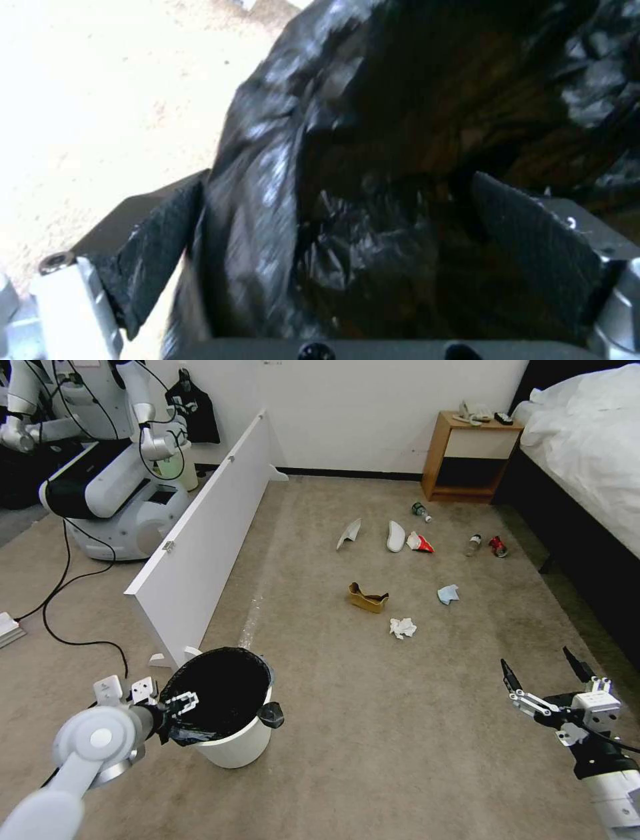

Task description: Pick up the trash bin, then pick up the garbage from the floor and place it into the trash bin.

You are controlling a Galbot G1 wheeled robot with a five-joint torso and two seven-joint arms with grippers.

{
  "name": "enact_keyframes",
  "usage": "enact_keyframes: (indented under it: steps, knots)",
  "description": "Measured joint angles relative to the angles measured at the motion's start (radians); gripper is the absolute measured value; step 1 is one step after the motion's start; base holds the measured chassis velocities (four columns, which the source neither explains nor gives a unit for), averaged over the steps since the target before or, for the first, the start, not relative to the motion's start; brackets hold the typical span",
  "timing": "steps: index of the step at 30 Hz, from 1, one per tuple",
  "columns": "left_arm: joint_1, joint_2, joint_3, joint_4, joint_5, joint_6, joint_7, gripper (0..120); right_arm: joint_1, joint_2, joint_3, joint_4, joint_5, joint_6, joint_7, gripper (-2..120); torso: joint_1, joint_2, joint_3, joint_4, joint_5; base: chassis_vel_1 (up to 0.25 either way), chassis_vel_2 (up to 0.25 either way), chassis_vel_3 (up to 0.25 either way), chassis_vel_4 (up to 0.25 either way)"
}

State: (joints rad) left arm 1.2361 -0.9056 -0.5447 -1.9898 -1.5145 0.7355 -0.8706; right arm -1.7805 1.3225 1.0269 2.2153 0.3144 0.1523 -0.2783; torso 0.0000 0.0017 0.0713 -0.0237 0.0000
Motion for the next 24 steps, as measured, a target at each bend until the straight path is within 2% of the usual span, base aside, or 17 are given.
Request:
enact_keyframes:
  steps: [5,8,12,15,17,18,21,22,24]
  knots:
    - [-0.038,0.002,0.015,0.023,-0.01,0.0,-0.002,99,0.002,0.004,0.005,-0.004,-0.001,0.0,0.0,100,0.0,0.0,0.0,0.0,0.0,0.0,0.0,0.0,0.0]
    - [-0.048,0.003,0.02,0.03,-0.014,0.0,-0.002,94,0.004,0.007,0.006,-0.006,-0.002,0.0,0.001,100,0.0,0.0,0.0,0.0001,0.0,0.0,0.0,0.0,0.0]
    - [-0.054,0.003,0.024,0.047,-0.009,0.0,0.01,77,0.008,0.014,0.002,-0.012,-0.006,0.0,0.001,100,0.0,0.0,0.0,0.0001,0.0,0.0,0.0,0.0,0.0]
    - [-0.055,0.003,0.024,0.051,-0.005,0.0,0.014,72,0.01,0.015,0.001,-0.014,-0.008,0.001,0.001,100,0.0,0.0,0.0,0.0001,0.0,0.0,0.0,0.0,0.0]
    - [-0.052,0.0,0.024,0.058,0.002,0.0,0.021,59,0.011,0.017,0.0,-0.017,-0.01,0.002,0.001,100,0.0,0.0,0.0,0.0001,0.0,0.0,0.0,0.0,0.0]
    - [-0.052,0.0,0.024,0.058,0.002,0.0,0.021,59,0.011,0.017,0.0,-0.017,-0.01,0.002,0.001,100,0.0,0.0,0.0,0.0001,0.0,0.0,0.0,0.0,0.0]
    - [-0.044,-0.006,0.024,0.062,0.018,0.0,0.032,45,0.014,0.02,-0.002,-0.022,-0.014,0.004,0.001,100,0.0,0.0,0.0,0.0001,0.0,0.0,0.0,0.0,0.0]
    - [-0.044,-0.006,0.024,0.062,0.018,0.0,0.032,45,0.014,0.02,-0.002,-0.022,-0.014,0.004,0.001,100,0.0,0.0,0.0,0.0001,0.0,0.0,0.0,0.0,0.0]
    - [-0.034,-0.011,0.023,0.062,0.031,0.0,0.04,33,0.018,0.024,-0.006,-0.027,-0.02,0.006,0.002,100,0.0,0.0,0.0,0.0001,0.0,0.0,0.0,0.0,0.0]
